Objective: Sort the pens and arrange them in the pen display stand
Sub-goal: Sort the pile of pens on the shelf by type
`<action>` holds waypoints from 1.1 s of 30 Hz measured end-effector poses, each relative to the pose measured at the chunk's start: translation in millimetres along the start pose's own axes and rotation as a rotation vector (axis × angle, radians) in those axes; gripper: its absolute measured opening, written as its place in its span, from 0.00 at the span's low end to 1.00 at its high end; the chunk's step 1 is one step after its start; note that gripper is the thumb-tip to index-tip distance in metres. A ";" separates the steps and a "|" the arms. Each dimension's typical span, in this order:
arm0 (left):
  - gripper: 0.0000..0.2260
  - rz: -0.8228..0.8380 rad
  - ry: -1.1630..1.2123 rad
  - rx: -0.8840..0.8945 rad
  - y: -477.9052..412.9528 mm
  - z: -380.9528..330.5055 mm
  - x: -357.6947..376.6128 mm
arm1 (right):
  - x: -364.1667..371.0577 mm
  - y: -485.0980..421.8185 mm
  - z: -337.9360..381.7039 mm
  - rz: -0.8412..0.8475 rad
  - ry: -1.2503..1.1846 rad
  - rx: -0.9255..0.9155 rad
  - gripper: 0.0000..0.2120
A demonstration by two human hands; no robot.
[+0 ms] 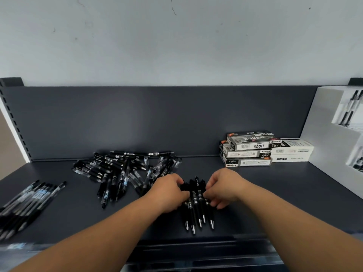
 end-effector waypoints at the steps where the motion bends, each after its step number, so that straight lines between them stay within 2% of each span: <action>1: 0.20 0.000 -0.010 0.003 1.0 -1.2 -0.8 | 0.5 1.9 1.9 0.019 0.007 -0.005 0.07; 3: 0.23 0.004 -0.059 0.029 2.7 -4.7 -1.9 | 0.2 1.5 4.3 0.009 0.004 -0.010 0.09; 5: 0.25 0.022 -0.115 0.065 4.2 -8.4 -1.7 | -2.5 -2.0 7.3 -0.091 0.033 -0.033 0.16; 9: 0.27 0.042 -0.144 0.087 5.3 -10.7 -1.3 | -2.3 -19.0 17.7 -0.267 0.431 -0.191 0.26; 15: 0.30 0.061 -0.167 0.132 7.2 -9.0 -1.7 | 15.4 -28.4 22.5 -0.172 0.558 -0.342 0.17; 23: 0.23 0.101 -0.166 0.244 16.4 -7.5 -4.2 | 1.2 -15.1 22.5 -0.367 0.464 -0.364 0.13; 25: 0.21 0.055 -0.179 0.299 16.8 -7.1 -12.3 | 2.5 -16.9 26.7 -0.388 0.465 -0.357 0.14; 29: 0.18 -0.025 -0.204 0.367 16.6 0.0 -36.7 | 11.7 -20.9 36.8 -0.325 0.581 -0.298 0.15; 33: 0.14 -0.145 -0.279 0.372 11.1 11.4 -76.4 | 15.7 -20.1 61.8 -0.428 0.538 -0.343 0.15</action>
Point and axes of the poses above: each hand's wrist, its own y-axis away from the middle knuckle, its own x-axis out of the palm, z = x × y, the point moved 5 cm from there along -y, towards the middle knuckle, and after that the axes turned 12 degrees about y, right-handed, at the moved point
